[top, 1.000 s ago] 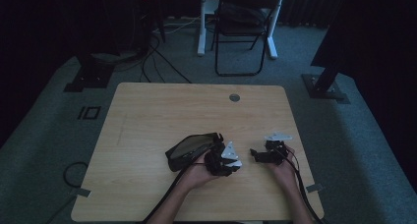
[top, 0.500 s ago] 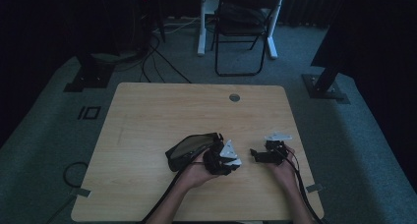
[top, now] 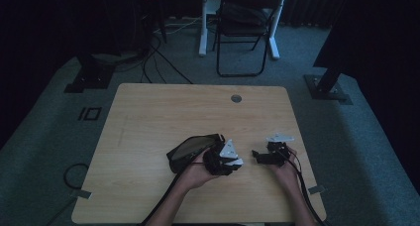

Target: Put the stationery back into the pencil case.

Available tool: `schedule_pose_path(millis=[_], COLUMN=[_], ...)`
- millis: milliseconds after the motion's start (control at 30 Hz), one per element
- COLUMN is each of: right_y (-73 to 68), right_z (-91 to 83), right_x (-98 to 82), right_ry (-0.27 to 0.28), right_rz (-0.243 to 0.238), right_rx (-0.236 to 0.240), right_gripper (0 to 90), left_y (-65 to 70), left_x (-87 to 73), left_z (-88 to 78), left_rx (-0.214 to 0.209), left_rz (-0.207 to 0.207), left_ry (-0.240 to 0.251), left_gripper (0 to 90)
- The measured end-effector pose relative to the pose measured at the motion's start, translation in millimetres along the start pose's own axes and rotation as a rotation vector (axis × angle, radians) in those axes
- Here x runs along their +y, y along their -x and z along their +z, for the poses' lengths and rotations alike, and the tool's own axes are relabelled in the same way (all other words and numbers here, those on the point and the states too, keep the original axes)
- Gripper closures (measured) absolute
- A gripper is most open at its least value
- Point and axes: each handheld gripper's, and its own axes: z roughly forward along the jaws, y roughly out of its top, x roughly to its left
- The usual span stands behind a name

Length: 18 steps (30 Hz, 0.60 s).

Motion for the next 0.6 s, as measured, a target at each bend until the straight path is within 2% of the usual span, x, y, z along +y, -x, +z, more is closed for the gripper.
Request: schedule_pose_path(millis=[600], right_y=[-0.1], right_z=[0.0], right_x=[0.0], right_ry=[0.0], right_rz=[0.0], right_rx=[0.0], right_gripper=[14.1], left_y=[-5.1], left_x=[-0.3], left_z=[-9.8], left_rx=[0.01], left_rz=[-0.012], left_ry=[0.021], left_gripper=[71.2])
